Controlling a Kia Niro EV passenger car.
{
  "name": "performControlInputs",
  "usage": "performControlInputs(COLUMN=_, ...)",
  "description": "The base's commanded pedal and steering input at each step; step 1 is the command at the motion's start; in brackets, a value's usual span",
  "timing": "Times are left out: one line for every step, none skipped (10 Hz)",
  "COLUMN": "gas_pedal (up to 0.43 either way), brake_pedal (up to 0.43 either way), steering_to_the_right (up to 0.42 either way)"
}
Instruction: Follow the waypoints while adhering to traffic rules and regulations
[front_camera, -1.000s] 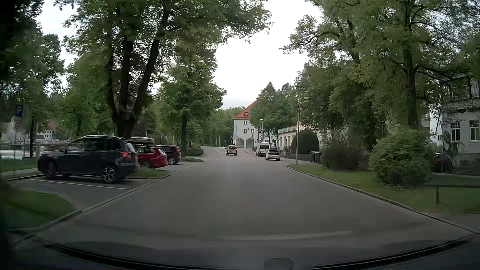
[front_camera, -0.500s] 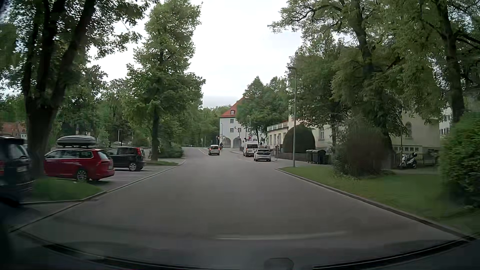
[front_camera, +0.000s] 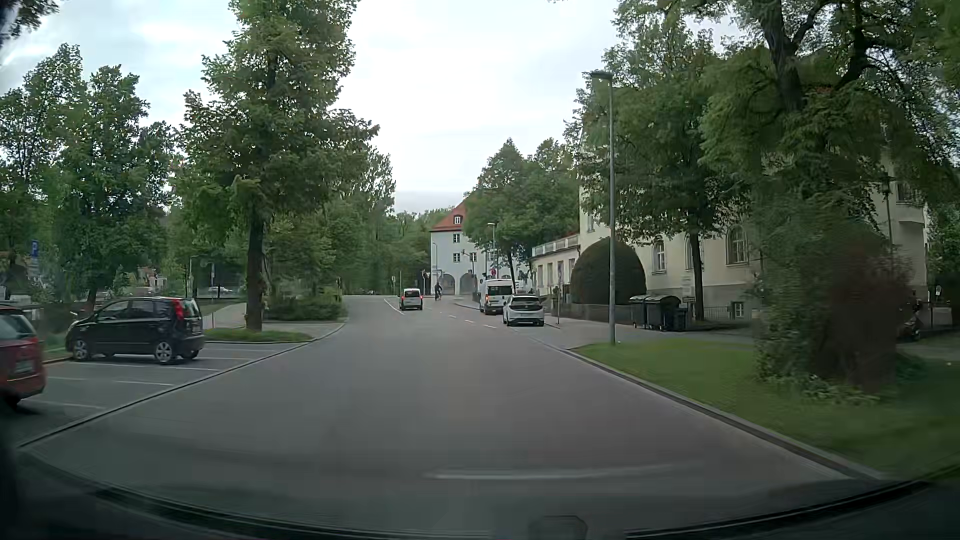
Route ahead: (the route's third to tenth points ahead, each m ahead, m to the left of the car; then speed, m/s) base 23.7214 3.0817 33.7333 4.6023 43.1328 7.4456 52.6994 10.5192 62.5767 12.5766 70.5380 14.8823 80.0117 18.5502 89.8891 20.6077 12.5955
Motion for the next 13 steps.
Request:
performControlInputs(gas_pedal=0.110, brake_pedal=0.000, steering_to_the_right=-0.016)
performControlInputs(gas_pedal=0.110, brake_pedal=0.000, steering_to_the_right=-0.019)
performControlInputs(gas_pedal=0.098, brake_pedal=0.000, steering_to_the_right=-0.021)
performControlInputs(gas_pedal=0.098, brake_pedal=0.000, steering_to_the_right=-0.024)
performControlInputs(gas_pedal=0.087, brake_pedal=0.000, steering_to_the_right=-0.025)
performControlInputs(gas_pedal=0.067, brake_pedal=0.000, steering_to_the_right=-0.026)
performControlInputs(gas_pedal=0.028, brake_pedal=0.000, steering_to_the_right=-0.026)
performControlInputs(gas_pedal=0.000, brake_pedal=0.000, steering_to_the_right=-0.030)
performControlInputs(gas_pedal=0.000, brake_pedal=0.000, steering_to_the_right=-0.034)
performControlInputs(gas_pedal=0.000, brake_pedal=0.000, steering_to_the_right=-0.037)
performControlInputs(gas_pedal=0.000, brake_pedal=0.000, steering_to_the_right=-0.041)
performControlInputs(gas_pedal=0.000, brake_pedal=0.000, steering_to_the_right=-0.042)
performControlInputs(gas_pedal=0.000, brake_pedal=0.000, steering_to_the_right=-0.042)
